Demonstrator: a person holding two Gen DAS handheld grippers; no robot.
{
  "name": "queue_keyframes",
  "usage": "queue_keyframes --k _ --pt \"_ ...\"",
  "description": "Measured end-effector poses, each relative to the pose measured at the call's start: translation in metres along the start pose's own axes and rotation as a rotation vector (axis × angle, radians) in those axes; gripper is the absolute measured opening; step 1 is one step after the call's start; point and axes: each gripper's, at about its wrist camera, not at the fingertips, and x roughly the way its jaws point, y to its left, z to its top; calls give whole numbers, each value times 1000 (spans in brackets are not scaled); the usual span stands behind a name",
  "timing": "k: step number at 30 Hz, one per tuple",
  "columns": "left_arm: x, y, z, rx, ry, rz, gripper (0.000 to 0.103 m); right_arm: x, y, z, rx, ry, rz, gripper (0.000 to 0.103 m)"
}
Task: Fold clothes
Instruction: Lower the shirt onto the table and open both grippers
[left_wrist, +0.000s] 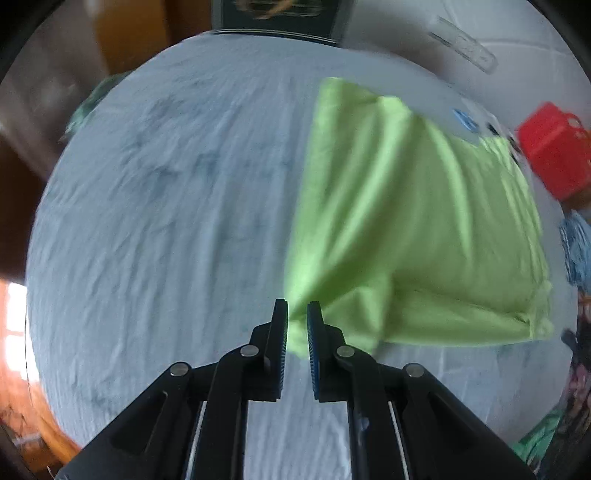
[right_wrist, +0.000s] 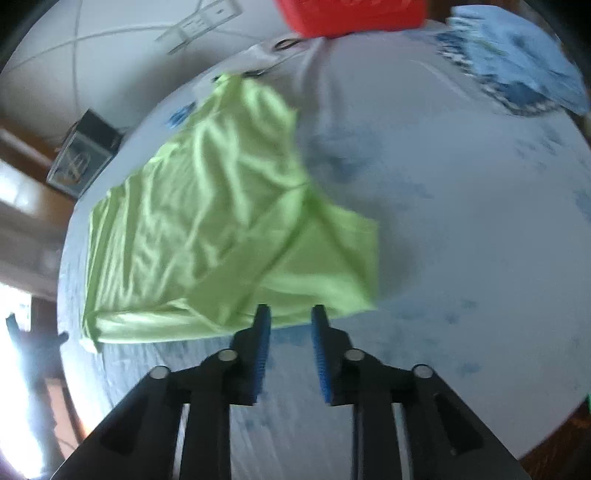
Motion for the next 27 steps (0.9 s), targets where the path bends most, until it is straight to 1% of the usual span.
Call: queue_keyframes --k 2,3,4,5,7,9,10,14,15,16,17,18,19,20,22,26,27 --pt "9 -16 -1 37 15 -7 31 13 16 0 -22 28 13 24" --pt "13 -23 -3 53 21 -10 52 18 23 -2 -34 41 22 24" --pt "16 -28 -7 70 24 -13 65 22 29 -4 -46 53 31 24" --pt "18 -33 -11 88 25 -16 66 27 36 -6 -58 66 40 24" --pt "19 -37 -19 114 29 -5 66 37 47 -9 -81 88 40 27" --pt "24 -35 -21 112 38 14 66 45 52 -10 -91 103 33 35" --pt "27 -34 -21 115 41 20 66 47 53 -10 -91 109 31 37" --pt "38 -37 -15 128 1 39 66 50 47 -10 -80 119 18 37" --pt "41 -39 -13 131 -8 42 56 52 46 -10 -78 122 19 37" --pt "46 -42 -11 139 -3 49 35 55 44 -11 -76 128 16 37" --pt "50 -45 -9 146 15 59 27 58 42 -10 -74 134 13 37" --pt "52 -47 -6 151 20 63 24 61 40 -11 -71 141 9 37" --pt "51 -50 -3 159 20 67 14 65 38 -11 -66 149 5 37" --pt "48 -50 1 160 13 85 12 67 36 -11 -63 148 5 37" --pt "41 -46 14 150 -18 136 12 65 34 -9 -54 147 6 36" --pt "22 -17 41 49 -92 250 12 64 30 -8 -28 152 18 36" --pt "15 -9 44 25 -100 255 12 63 30 -8 -20 151 17 36"
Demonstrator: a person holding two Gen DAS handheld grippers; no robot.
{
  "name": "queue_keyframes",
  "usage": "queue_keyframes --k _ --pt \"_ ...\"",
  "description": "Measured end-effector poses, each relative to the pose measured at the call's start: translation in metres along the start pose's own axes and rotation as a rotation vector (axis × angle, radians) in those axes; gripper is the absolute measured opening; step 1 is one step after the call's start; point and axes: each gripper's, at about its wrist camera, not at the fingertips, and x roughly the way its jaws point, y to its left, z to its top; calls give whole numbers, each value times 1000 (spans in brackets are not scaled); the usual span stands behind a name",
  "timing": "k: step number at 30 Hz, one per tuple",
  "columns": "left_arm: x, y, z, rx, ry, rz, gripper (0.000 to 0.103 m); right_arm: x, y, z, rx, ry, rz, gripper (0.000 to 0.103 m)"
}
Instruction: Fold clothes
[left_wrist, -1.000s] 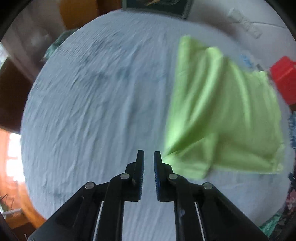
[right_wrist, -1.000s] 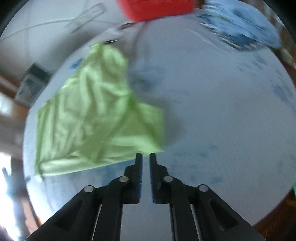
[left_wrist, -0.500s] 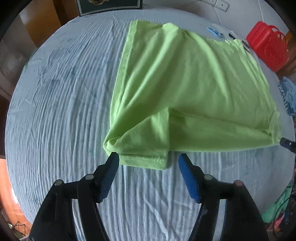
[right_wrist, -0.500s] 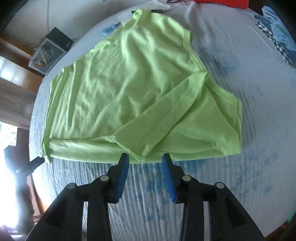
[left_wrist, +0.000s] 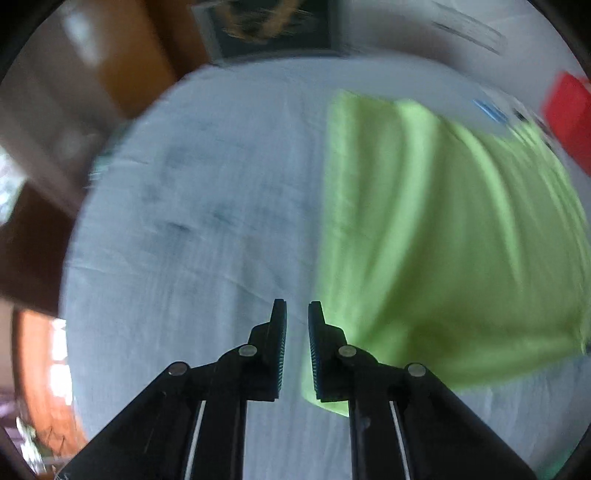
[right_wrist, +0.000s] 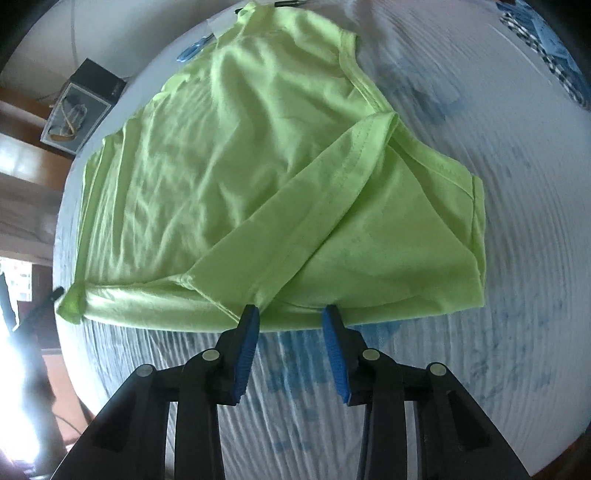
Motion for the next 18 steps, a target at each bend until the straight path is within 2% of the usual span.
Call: queue_keyframes --k 4,7,10,11,12,13,15,17,18 --pt "-13 7 8 -50 -11 -72 12 -10 9 -1 -11 -34 33 40" --pt "-20 -14 -8 10 20 -187 12 -7 20 4 -33 -29 22 47" --pt "-20 -43 -29 90 66 -289 12 11 32 8 -55 26 -24 52" --pt "-17 -50 -36 110 81 -291 12 17 38 10 -83 51 -57 51" --pt "-12 -58 -41 127 95 -289 12 18 47 14 -118 51 -87 35" --pt "-7 -64 -46 136 110 -281 12 14 53 21 -131 31 -72 6" --pt "0 -69 -50 136 123 -273 12 4 64 35 -155 -22 -35 7" --pt "1 -69 -53 127 119 -260 13 -18 70 51 -158 -133 43 10" --pt "0 -65 -54 117 117 -256 21 -29 69 57 -140 -184 76 21"
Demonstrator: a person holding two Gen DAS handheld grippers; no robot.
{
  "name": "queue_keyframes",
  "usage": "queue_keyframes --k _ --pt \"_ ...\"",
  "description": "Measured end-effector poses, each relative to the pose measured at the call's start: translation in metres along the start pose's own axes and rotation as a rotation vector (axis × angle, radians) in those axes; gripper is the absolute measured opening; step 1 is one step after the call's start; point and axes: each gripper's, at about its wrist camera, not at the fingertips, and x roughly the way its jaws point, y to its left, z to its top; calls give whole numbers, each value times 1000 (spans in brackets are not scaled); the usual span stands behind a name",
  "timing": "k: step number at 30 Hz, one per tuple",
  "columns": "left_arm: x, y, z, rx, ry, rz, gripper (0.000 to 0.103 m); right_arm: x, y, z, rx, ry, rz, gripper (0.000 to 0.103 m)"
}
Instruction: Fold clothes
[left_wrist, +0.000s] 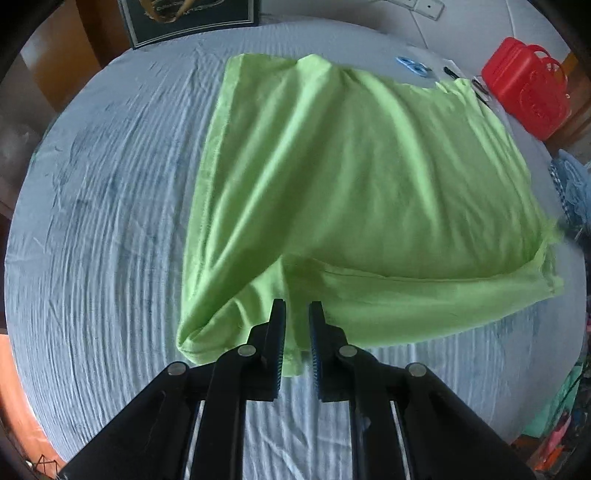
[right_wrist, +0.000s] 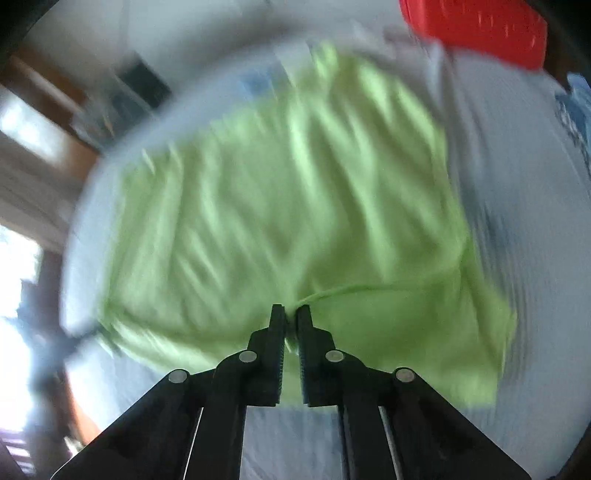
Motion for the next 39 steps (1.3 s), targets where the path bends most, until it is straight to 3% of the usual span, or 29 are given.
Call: queue_keyframes --k 1,2,3,4,11,16,17,19,21,24,26,29,30,31,34,39 --pt "-2 4 -2 -13 -5 3 47 -8 -4 3 22 -24 -1 34" --pt "-3 9 -3 -27 -10 6 63 -15 -9 7 44 -48 -2 41" --pt "-6 13 -5 -39 -21 13 88 -23 -13 10 66 -73 -3 46" --pt "-10 17 -7 -51 -37 19 91 -28 -18 10 82 -83 -16 46" --pt "-11 14 -26 -59 -22 7 90 -17 -69 -43 126 95 -180 46" --pt "6 4 -31 -11 18 41 51 -3 -97 -68 190 155 -205 46" --pt "10 3 -32 -1 28 53 50 -2 -100 -71 196 157 -205 46" --pt "9 4 -32 21 45 69 26 -2 -103 -72 199 151 -200 46" --pt "4 12 -30 26 60 81 11 -2 -105 -72 201 150 -196 46" --pt "-14 30 -15 43 15 177 10 -3 -107 -71 200 147 -188 46" --pt "-24 44 3 36 -24 206 10 -4 -109 -71 203 144 -179 46" --pt "-24 59 35 15 -21 240 10 -5 -112 -68 212 149 -167 46" --pt "-22 63 46 4 -15 264 12 -6 -113 -68 214 154 -165 46" --pt "-24 68 54 -11 -14 268 21 -5 -113 -67 216 162 -163 46" --pt "-35 68 66 -52 -48 185 43 -11 -107 -63 216 153 -168 46" --pt "-22 53 88 -48 -37 83 46 -20 -85 -34 166 83 -115 46"
